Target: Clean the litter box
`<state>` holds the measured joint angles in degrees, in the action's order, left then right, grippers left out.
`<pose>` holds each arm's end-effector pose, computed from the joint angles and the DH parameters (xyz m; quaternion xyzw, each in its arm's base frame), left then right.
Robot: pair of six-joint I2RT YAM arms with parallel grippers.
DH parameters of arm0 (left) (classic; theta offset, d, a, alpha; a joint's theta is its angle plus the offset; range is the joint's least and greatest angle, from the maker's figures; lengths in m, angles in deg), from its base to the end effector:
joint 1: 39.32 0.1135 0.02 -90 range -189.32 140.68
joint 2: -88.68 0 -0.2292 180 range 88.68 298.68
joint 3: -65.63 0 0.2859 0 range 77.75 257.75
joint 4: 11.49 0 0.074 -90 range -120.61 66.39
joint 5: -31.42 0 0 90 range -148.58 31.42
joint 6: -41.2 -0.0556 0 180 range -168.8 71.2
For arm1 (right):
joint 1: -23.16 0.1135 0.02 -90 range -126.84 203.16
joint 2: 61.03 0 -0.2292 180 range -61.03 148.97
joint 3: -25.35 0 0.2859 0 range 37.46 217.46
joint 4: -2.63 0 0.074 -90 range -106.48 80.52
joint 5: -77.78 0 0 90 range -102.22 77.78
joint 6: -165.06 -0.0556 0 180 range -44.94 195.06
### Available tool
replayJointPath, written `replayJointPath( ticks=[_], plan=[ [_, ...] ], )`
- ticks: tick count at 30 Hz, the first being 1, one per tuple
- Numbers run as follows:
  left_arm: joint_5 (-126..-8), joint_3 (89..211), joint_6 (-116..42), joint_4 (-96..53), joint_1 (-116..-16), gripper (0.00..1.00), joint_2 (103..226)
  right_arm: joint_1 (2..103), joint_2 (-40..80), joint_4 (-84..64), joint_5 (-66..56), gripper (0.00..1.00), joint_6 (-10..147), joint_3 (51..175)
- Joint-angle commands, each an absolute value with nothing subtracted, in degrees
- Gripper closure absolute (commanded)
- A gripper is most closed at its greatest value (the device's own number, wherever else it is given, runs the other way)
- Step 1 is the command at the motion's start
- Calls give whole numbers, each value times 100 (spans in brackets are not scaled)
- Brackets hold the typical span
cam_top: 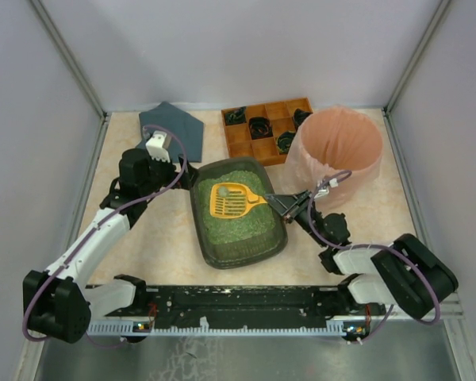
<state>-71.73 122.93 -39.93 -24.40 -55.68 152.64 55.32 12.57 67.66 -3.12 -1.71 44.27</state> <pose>0.3074 -0.1034 0.2434 0.1189 0.8056 -0.2164 0.5386 0.2047 0.1391 0.1233 0.1859 0.6138 0.6525 0.4036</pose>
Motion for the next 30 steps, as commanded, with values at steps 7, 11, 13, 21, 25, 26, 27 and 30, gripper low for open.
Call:
replayJointPath(
  ticks=[7, 11, 13, 21, 25, 26, 27, 30],
  plan=[
    [-7356, 12401, -4046, -2224, -5538, 0, 15299, 5487, 783, 6907, -99, 100, 99, 4710],
    [-7364, 12525, -4104, -2489, -5540, 0, 15341, 5095, 445, 6692, -408, 100, -168, 4399],
    [-7322, 12409, -4101, -2322, -5540, 0, 15260, 5149, 201, 6144, -222, 100, -38, 4654],
    [-7311, 12419, -4105, -2303, -5537, 0, 15271, 5278, -1298, 3467, -607, 100, 328, 5360],
    [-7338, 12419, -4098, -2300, -5540, 0, 15284, 5278, -1617, 2603, -713, 100, 331, 5872],
    [-7337, 12419, -4099, -2299, -5540, 0, 15284, 5270, -1640, 2383, -751, 100, 337, 6020],
    [-7335, 12421, -4097, -2304, -5540, 0, 15284, 5252, -1650, 2163, -796, 100, 323, 6181],
    [-7326, 12410, -4096, -2299, -5538, 0, 15262, 5075, -1608, 1740, -804, 100, 259, 6620]
  ],
)
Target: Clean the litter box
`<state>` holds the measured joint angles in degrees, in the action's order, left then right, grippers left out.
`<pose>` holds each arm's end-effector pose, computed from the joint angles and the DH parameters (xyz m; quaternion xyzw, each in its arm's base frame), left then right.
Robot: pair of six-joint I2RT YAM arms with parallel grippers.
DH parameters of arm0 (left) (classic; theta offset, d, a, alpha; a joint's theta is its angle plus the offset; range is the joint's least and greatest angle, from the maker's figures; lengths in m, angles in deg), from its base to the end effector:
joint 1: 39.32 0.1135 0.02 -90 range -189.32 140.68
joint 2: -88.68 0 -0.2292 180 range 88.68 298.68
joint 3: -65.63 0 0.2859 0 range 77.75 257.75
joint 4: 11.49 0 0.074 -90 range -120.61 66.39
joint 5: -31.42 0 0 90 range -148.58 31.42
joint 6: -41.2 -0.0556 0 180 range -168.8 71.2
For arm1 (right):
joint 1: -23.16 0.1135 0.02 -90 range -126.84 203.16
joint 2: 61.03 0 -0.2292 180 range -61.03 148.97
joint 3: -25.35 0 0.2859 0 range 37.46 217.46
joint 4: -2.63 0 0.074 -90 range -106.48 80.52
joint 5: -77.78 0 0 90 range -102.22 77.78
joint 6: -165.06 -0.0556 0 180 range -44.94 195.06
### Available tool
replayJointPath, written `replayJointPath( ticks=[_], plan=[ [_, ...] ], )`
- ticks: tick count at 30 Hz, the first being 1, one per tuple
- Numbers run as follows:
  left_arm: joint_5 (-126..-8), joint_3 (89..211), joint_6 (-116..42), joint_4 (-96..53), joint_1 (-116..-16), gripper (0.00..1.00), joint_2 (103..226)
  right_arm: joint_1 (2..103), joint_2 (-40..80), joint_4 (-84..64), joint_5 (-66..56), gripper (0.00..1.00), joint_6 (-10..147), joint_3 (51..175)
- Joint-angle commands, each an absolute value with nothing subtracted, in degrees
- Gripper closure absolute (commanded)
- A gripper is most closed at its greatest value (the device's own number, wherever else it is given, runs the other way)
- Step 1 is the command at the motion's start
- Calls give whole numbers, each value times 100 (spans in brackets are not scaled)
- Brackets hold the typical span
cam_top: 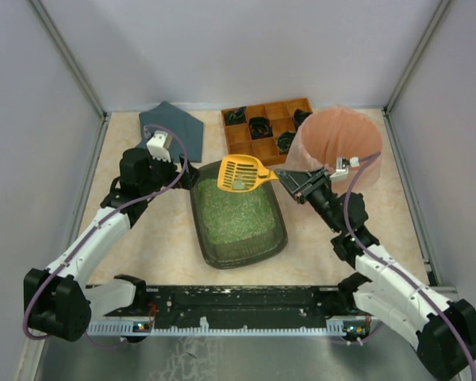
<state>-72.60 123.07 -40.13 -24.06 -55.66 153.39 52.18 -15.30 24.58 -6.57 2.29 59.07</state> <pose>0.3091 -0.1047 0.2411 0.1243 0.8057 -0.2210 0.5353 0.2309 0.1343 0.2405 0.2043 0.6102 0.6135 0.4578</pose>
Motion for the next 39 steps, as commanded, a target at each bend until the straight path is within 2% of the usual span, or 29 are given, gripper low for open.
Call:
replayJointPath(
  ticks=[1, 9, 13, 20, 27, 33, 39],
  plan=[
    [-7317, 12402, -4097, -2299, -5536, 0, 15258, 4990, -1585, 1650, -803, 100, 248, 6811],
    [-7335, 12407, -4080, -2293, -5540, 0, 15231, 4132, -1595, 637, -1223, 100, 449, 7921],
    [-7356, 12404, -4057, -2284, -5540, 0, 15222, 3760, -1786, 19, -1841, 100, 688, 8267],
    [-7366, 12409, -4061, -2290, -5540, 0, 15211, 3722, -2255, -654, -3635, 100, 1664, 8522],
    [-7388, 12421, -4062, -2290, -5540, 0, 15212, 3722, -2305, -1049, -4422, 100, 3295, 8688],
    [-7383, 12423, -4070, -2300, -5540, 0, 15217, 3717, -1991, -1055, -4083, 100, 4963, 8798],
    [-7375, 12433, -4070, -2314, -5535, 0, 15221, 3722, -1001, -2232, -2861, 100, 6560, 9942]
  ],
)
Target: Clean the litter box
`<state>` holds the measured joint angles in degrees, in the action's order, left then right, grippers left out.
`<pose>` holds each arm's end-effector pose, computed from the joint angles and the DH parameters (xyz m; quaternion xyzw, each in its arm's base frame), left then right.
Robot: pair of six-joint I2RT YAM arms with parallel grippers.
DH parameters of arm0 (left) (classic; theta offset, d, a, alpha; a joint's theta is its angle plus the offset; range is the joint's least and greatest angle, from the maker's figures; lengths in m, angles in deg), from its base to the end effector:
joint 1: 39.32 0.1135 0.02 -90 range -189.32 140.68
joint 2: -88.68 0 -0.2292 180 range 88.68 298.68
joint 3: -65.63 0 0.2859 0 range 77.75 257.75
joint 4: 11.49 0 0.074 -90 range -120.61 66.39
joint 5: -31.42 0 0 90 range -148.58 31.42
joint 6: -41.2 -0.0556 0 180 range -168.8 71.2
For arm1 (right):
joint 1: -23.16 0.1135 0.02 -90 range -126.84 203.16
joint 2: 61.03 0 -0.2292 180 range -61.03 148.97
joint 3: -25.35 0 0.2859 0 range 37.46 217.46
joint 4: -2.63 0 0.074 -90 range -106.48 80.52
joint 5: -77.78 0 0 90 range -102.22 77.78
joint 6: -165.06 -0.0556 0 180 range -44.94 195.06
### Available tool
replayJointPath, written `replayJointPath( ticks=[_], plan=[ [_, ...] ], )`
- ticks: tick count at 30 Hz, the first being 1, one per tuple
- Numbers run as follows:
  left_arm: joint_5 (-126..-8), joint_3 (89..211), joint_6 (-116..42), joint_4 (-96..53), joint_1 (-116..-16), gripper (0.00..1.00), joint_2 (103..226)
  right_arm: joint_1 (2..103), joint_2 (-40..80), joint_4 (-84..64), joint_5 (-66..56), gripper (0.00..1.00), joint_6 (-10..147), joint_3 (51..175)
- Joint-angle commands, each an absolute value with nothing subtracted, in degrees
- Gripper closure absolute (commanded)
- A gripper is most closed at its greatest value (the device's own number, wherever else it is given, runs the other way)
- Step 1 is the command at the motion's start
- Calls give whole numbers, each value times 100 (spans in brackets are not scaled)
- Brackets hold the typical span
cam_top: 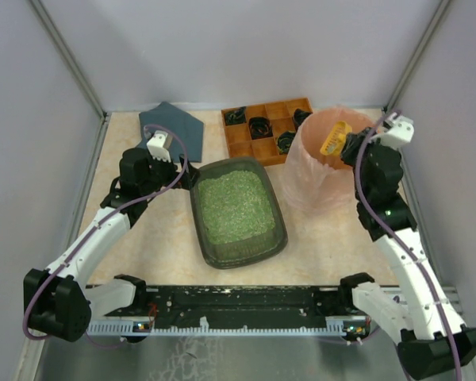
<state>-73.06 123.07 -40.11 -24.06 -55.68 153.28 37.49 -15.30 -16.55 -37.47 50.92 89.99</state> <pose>0.3086 -0.1051 0.2418 0.1266 0.8046 -0.2244 0.5350 0.2527 0.0401 0.3697 0.2128 0.6759 0.0805 0.7010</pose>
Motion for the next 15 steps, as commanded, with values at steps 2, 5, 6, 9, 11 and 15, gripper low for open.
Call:
replayJointPath(
  ticks=[2, 5, 6, 9, 11, 15],
  plan=[
    [-7379, 12428, -4071, -2316, -5540, 0, 15209, 3722, -651, -2678, -2462, 100, 6940, 10315],
    [-7362, 12432, -4080, -2319, -5540, 0, 15192, 3721, -355, -2970, -2155, 100, 7259, 10587],
    [-7364, 12433, -4076, -2325, -5538, 0, 15188, 3718, -317, -3007, -2098, 100, 7320, 10632],
    [-7362, 12426, -4079, -2326, -5540, 0, 15187, 3717, -233, -3039, -2062, 100, 7493, 10726],
    [-7382, 12427, -4080, -2323, -5540, 0, 15187, 3722, -173, -3103, -2135, 100, 7557, 10826],
    [-7377, 12432, -4074, -2325, -5540, 0, 15187, 3718, -174, -3076, -2246, 100, 7591, 10927]
  ],
)
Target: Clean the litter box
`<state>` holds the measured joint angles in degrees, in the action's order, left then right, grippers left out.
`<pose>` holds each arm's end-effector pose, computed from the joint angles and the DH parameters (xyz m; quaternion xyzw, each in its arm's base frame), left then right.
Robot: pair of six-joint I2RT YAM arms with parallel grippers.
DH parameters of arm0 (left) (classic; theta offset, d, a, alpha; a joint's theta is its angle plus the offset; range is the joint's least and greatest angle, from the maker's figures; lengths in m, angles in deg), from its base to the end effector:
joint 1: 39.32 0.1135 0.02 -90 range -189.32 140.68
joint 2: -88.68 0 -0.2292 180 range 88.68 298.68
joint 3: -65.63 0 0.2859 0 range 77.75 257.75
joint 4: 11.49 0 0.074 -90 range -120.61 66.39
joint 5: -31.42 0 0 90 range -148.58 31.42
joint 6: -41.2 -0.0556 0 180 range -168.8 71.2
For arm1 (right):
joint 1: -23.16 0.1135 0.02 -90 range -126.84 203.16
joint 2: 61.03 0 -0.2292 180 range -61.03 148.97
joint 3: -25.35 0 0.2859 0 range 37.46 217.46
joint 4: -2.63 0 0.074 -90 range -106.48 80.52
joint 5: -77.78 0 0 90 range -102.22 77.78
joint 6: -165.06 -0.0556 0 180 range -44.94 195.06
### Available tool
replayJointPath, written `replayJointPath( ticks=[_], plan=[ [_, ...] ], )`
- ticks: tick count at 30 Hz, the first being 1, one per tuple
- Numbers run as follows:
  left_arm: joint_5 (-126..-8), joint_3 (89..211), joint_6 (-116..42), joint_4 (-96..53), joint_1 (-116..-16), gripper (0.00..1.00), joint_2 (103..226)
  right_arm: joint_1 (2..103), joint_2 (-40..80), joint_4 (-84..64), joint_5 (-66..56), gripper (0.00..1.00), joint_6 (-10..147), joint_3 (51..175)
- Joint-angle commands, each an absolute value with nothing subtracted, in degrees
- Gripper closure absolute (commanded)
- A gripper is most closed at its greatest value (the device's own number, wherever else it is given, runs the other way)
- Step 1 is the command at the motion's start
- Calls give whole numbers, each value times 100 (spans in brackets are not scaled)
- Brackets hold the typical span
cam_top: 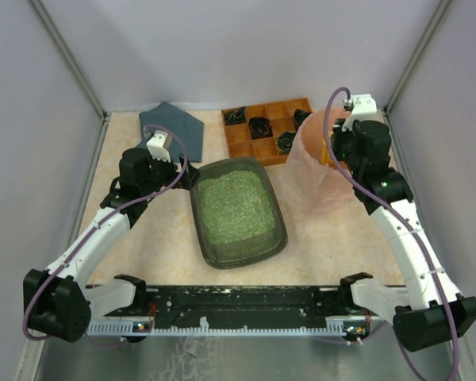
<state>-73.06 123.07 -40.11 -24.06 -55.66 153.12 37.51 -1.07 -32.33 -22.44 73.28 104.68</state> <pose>0.3083 -0.1049 0.2426 0.1266 0.8038 -0.2245 0.5361 0.2921 0.0645 0.3721 -0.0333 0.7944 0.0143 0.6063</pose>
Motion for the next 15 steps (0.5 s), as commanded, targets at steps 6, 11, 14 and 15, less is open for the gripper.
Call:
replayJointPath(
  ticks=[6, 11, 14, 15],
  plan=[
    [-7370, 12428, -4080, -2323, -5540, 0, 15200, 3721, -497, -2675, -2365, 100, 7575, 10867],
    [-7363, 12432, -4087, -2324, -5540, 0, 15196, 3722, -962, -2286, -2567, 100, 7371, 10538],
    [-7367, 12432, -4073, -2317, -5540, 0, 15211, 3722, -1199, -2167, -2478, 100, 7241, 10475],
    [-7368, 12429, -4069, -2312, -5540, 0, 15224, 3722, -1290, -2129, -2416, 100, 7216, 10474]
  ],
)
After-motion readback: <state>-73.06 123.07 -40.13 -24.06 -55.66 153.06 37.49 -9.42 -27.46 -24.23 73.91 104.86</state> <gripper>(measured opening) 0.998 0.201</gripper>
